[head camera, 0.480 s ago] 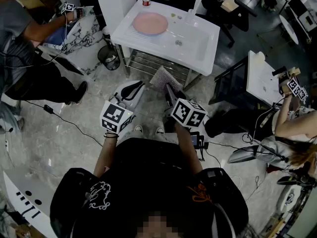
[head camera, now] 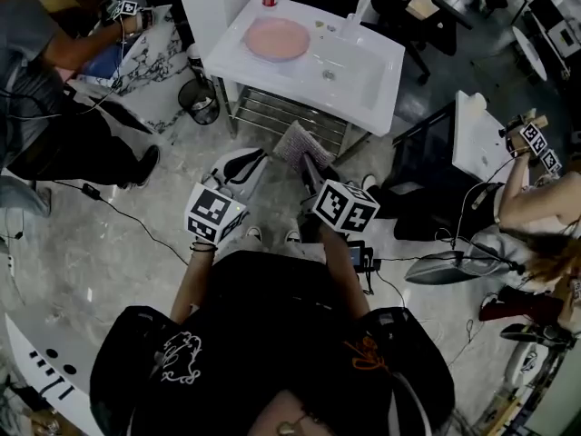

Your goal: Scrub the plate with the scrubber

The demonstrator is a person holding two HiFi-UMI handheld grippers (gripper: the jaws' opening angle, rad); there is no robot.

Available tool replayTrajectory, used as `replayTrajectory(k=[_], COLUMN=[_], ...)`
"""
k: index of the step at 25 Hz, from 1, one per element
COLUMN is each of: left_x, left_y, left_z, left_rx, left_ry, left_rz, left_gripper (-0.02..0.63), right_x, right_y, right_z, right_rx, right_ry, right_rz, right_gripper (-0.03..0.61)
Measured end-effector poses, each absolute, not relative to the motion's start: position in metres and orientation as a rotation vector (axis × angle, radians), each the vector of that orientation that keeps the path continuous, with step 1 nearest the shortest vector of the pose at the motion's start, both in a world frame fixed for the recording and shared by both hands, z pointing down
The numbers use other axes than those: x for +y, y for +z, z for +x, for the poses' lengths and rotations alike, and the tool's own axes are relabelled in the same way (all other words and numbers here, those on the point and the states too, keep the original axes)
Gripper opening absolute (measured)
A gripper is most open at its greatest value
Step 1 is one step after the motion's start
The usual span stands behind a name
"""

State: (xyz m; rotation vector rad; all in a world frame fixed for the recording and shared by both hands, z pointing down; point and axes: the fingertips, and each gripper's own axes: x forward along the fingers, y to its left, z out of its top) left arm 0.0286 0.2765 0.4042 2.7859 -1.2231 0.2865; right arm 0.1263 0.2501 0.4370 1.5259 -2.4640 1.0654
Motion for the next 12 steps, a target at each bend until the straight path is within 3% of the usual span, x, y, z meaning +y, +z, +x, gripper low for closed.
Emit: replayTrajectory(k=[12], left_x=[0.267], left_y=[0.407], left_z=[0.005], left_rx=[-1.182], left_ry=[0.277], left_rz=[2.82], left_gripper=[0.041], right_x=[0.249], right_y=[0.443], right_z=[0.094], right_rx=[-2.434], right_ry=[1.009], right_rz=[1.517], right_gripper=[0.08])
